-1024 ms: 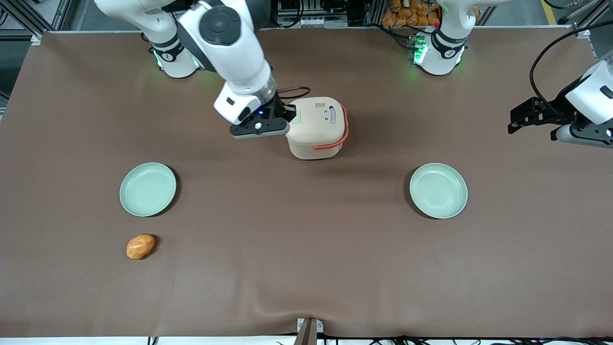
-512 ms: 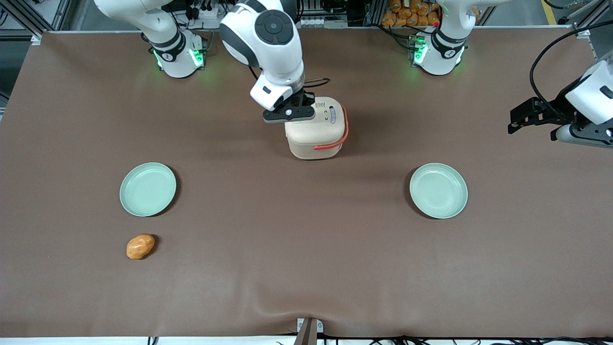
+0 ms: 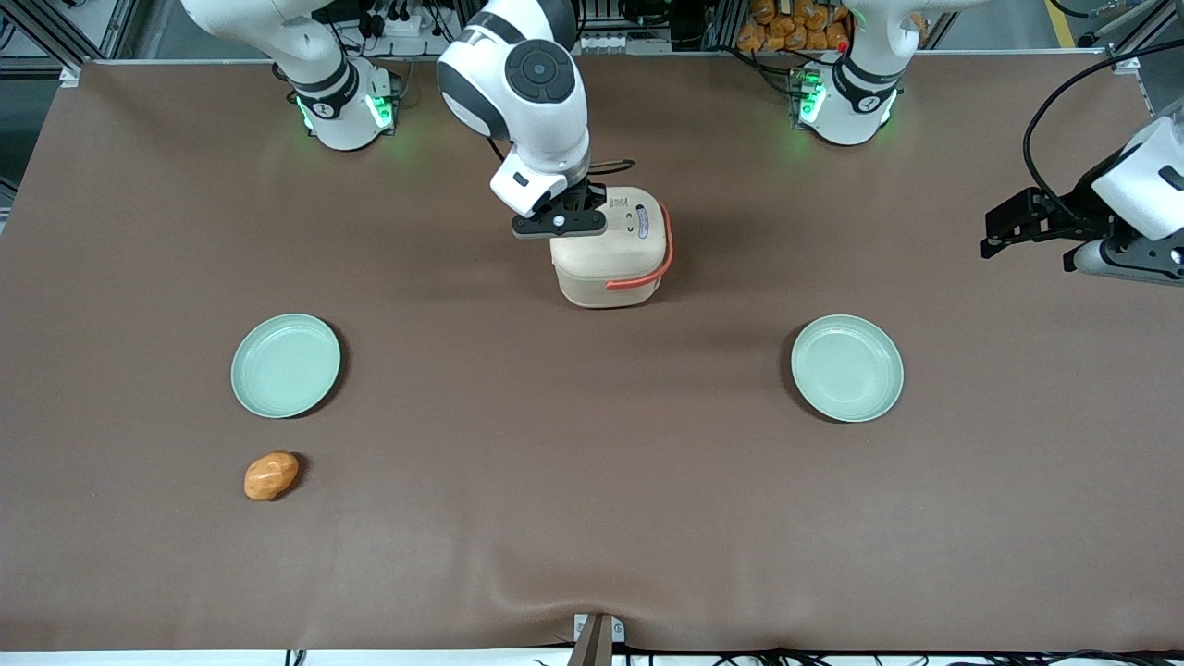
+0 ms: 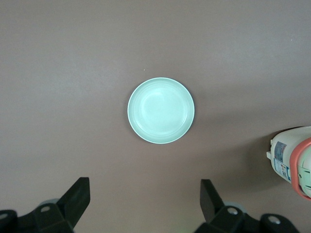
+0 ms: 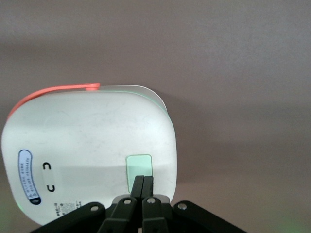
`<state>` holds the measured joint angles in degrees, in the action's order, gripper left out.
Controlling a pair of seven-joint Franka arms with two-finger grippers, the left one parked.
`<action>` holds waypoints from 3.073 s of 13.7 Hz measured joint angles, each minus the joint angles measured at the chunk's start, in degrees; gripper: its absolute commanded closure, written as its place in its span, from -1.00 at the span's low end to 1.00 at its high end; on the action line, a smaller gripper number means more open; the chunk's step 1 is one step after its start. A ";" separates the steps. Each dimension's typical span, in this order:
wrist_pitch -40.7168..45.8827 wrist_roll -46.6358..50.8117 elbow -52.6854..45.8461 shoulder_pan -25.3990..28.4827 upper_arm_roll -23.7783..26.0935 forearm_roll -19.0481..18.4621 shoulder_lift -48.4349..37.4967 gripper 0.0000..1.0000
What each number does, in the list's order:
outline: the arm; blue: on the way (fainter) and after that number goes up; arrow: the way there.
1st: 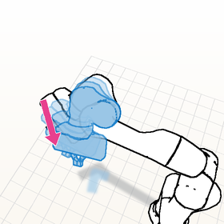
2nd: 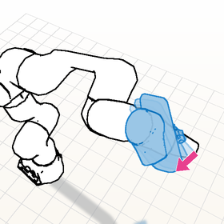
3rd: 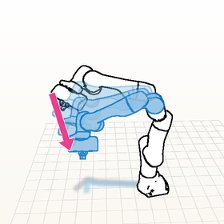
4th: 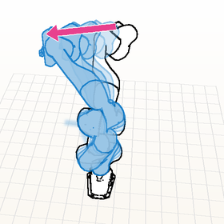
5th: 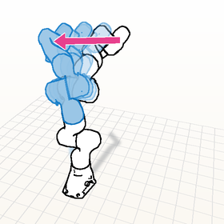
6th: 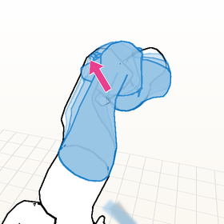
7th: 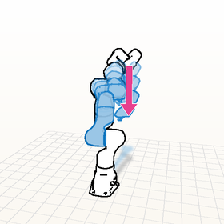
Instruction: Press rice cooker button with right arm
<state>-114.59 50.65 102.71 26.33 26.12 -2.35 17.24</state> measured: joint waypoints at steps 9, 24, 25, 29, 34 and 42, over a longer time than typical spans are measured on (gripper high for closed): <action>-2.06 0.46 1.54 0.02 0.03 0.00 0.48 1.00; -2.22 0.82 0.02 -0.78 0.05 -0.79 0.34 1.00; 1.54 0.82 -3.19 -1.40 -0.12 0.38 -0.16 0.90; 17.48 0.45 -16.78 -4.34 -3.98 6.36 -2.83 -0.52; 23.96 -9.88 -22.43 -8.40 -11.42 7.68 -6.51 -1.00; 31.74 -39.55 -21.78 -16.32 -27.48 7.64 -12.53 -1.00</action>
<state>-82.85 11.10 80.94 10.01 -1.36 5.30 4.71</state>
